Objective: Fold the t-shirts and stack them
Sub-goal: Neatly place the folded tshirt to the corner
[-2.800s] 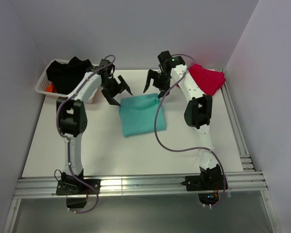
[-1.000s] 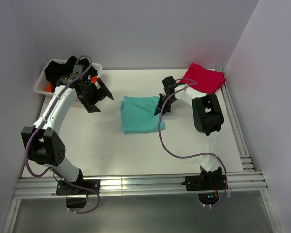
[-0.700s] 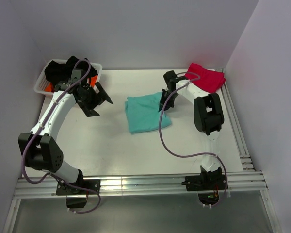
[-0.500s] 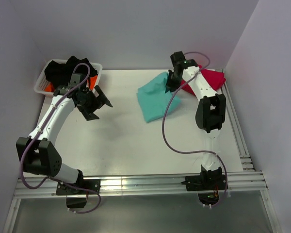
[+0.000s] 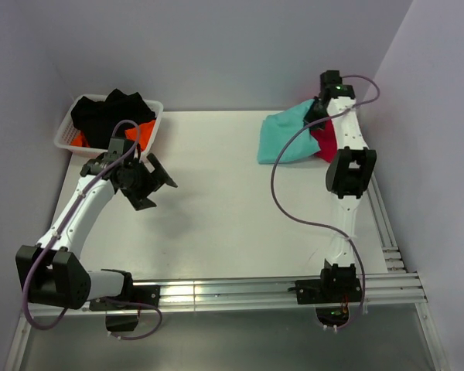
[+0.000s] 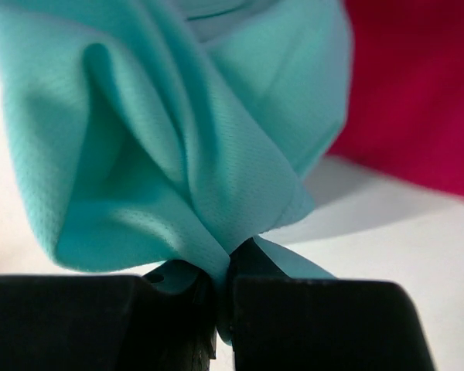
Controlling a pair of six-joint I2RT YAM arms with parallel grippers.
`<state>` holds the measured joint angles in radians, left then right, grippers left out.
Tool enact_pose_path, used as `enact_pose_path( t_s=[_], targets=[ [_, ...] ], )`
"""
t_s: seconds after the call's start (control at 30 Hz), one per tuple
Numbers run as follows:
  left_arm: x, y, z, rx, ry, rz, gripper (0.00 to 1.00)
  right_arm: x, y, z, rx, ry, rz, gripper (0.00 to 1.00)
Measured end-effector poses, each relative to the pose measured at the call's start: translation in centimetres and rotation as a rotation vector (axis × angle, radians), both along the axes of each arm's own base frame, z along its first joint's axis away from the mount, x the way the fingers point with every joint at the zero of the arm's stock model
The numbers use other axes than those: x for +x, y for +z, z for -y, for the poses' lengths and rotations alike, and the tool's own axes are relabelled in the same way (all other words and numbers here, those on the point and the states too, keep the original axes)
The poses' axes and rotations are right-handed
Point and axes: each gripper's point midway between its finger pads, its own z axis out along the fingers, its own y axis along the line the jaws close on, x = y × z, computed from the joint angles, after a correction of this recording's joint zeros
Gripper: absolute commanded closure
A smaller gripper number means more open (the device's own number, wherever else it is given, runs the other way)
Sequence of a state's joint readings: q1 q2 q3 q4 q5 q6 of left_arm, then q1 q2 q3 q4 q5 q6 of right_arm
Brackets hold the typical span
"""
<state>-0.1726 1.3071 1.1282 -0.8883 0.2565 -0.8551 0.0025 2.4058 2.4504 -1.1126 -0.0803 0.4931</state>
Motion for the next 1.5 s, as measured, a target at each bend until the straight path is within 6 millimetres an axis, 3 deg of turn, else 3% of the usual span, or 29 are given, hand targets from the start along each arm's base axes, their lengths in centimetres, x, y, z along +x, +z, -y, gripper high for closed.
enact_pose_path(
  t_s=[0.2, 0.3, 0.37, 0.4, 0.43, 0.57, 0.7, 0.8, 0.87, 0.93, 1.07, 1.17, 1.2, 1.3, 1.5],
  targets=[
    [-1.7, -1.3, -0.3, 0.006, 0.0, -0.03, 0.0, 1.4, -0.5, 10.7, 0.014, -0.194, 0.051, 0.95],
    [-2.0, -1.5, -0.4, 0.009, -0.002, -0.039, 0.01, 1.5, -0.4, 14.7, 0.006, -0.268, 0.079, 0.65],
    [-2.0, -1.5, -0.4, 0.01, -0.004, -0.038, 0.0, 1.5, -0.3, 16.4, -0.005, -0.302, 0.095, 0.22],
    [-2.0, -1.5, -0.4, 0.01, -0.005, -0.039, 0.01, 1.6, -0.4, 16.8, -0.01, -0.313, 0.099, 0.06],
    [-2.0, -1.5, -0.4, 0.011, -0.006, -0.04, 0.01, 1.6, -0.7, 17.0, -0.014, -0.317, 0.099, 0.0],
    [-2.3, -1.5, -0.5, 0.019, -0.017, -0.036, 0.0, 0.9, -3.3, 16.1, -0.009, -0.3, 0.043, 0.0],
    [-2.4, -0.9, -0.5, 0.016, -0.018, -0.014, 0.01, -1.2, -6.5, 14.7, 0.004, -0.282, -0.059, 0.0],
    [-2.5, -0.2, -0.6, 0.012, -0.018, 0.012, 0.0, -3.1, -6.2, 13.9, 0.003, -0.274, -0.094, 0.0],
    [-2.3, 0.4, -0.6, 0.017, -0.019, 0.027, 0.01, -4.8, -4.0, 13.2, 0.006, -0.27, -0.081, 0.0],
    [-1.8, 1.2, -0.7, 0.023, -0.018, 0.053, 0.01, -7.0, -0.3, 12.4, 0.011, -0.268, -0.033, 0.0],
    [-1.0, 3.2, -1.0, 0.044, -0.026, 0.129, 0.01, -11.8, 10.3, 9.7, -0.001, -0.235, 0.183, 0.0],
    [-0.6, 4.4, -1.4, 0.068, -0.033, 0.186, 0.0, -15.9, 17.0, 5.4, -0.007, -0.148, 0.364, 0.0],
    [-0.5, 4.9, -1.6, 0.079, -0.035, 0.208, 0.0, -17.4, 18.4, 3.7, 0.001, -0.11, 0.411, 0.0],
    [0.0, 5.9, -2.1, 0.111, -0.033, 0.26, 0.01, -22.6, 19.6, -0.6, 0.05, -0.012, 0.491, 0.0],
    [0.0, 7.8, -2.8, 0.158, -0.026, 0.36, 0.01, -31.9, 15.1, -1.7, 0.076, 0.008, 0.508, 0.0]
  ],
)
